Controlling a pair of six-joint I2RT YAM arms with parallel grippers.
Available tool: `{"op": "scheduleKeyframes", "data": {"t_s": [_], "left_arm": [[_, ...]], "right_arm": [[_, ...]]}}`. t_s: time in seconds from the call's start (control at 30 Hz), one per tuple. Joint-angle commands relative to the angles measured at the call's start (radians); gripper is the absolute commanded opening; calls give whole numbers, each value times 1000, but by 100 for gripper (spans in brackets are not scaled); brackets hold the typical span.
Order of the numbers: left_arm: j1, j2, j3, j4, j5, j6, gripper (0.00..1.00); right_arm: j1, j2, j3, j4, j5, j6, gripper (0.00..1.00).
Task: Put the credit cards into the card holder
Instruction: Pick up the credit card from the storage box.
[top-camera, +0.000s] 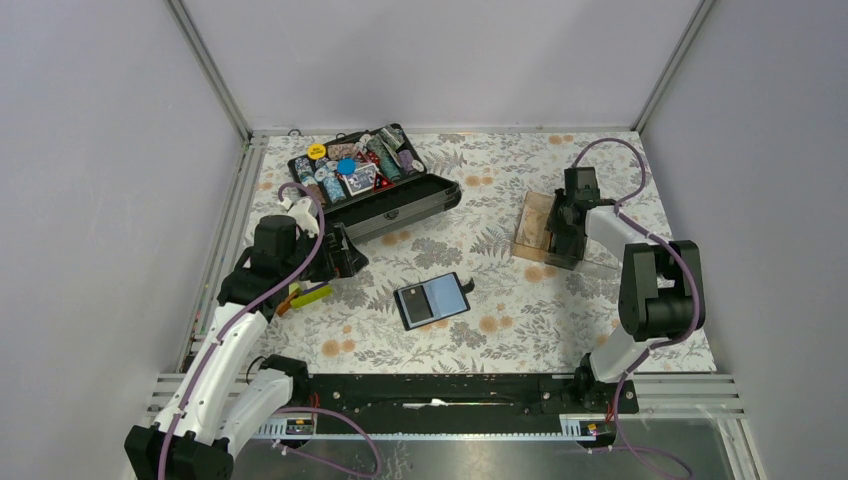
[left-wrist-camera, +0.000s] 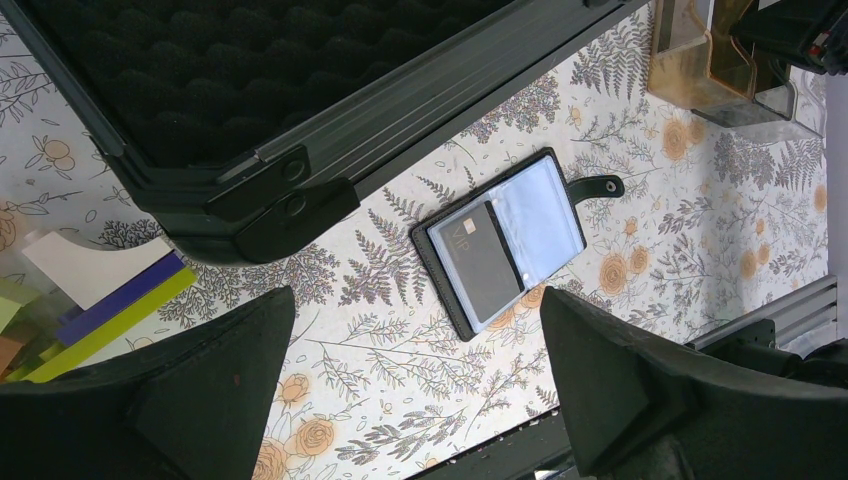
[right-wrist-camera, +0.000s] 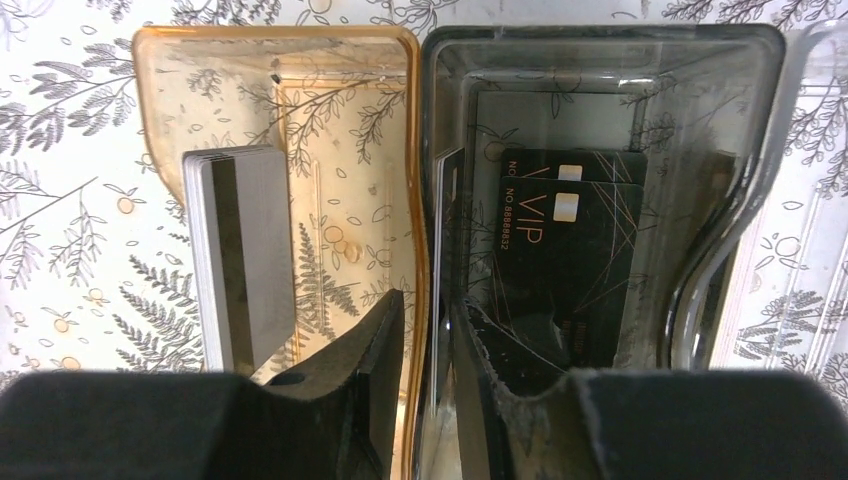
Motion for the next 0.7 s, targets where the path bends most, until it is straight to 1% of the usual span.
{"op": "scheduleKeyframes", "data": {"t_s": [0.0, 0.67], "left_arm": [[4, 0, 4, 47, 15, 1, 99], [4, 5, 5, 47, 14, 2, 99]], "right_arm": [[5, 20, 35, 26, -30, 11, 30], [3, -61, 33, 9, -5, 9, 30]]}}
